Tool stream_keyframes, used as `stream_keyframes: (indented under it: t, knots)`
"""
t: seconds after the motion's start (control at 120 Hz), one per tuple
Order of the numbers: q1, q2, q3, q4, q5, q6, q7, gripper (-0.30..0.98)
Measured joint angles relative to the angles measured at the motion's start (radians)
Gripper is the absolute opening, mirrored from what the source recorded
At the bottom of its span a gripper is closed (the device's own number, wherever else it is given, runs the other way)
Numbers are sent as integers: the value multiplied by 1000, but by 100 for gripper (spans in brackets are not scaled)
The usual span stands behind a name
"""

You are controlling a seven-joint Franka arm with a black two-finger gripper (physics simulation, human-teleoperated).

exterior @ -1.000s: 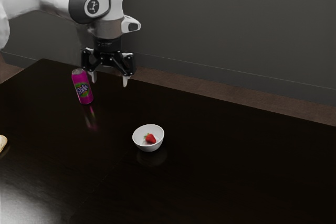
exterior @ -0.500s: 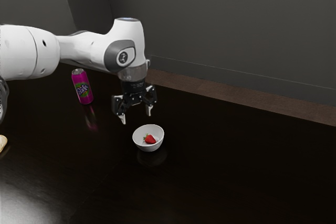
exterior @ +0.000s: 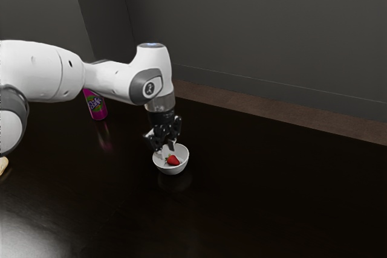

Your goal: Take strawberry from the bowl

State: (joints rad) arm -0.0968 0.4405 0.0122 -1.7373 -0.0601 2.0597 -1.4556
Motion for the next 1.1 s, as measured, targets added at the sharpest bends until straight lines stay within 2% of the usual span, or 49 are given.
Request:
stream_keyframes:
  t: [0.733, 1.1]
  knots:
    - [14, 147, 0, 70, 4, 88, -157, 26]
    - [20, 129, -4, 71, 3, 95, -183, 14]
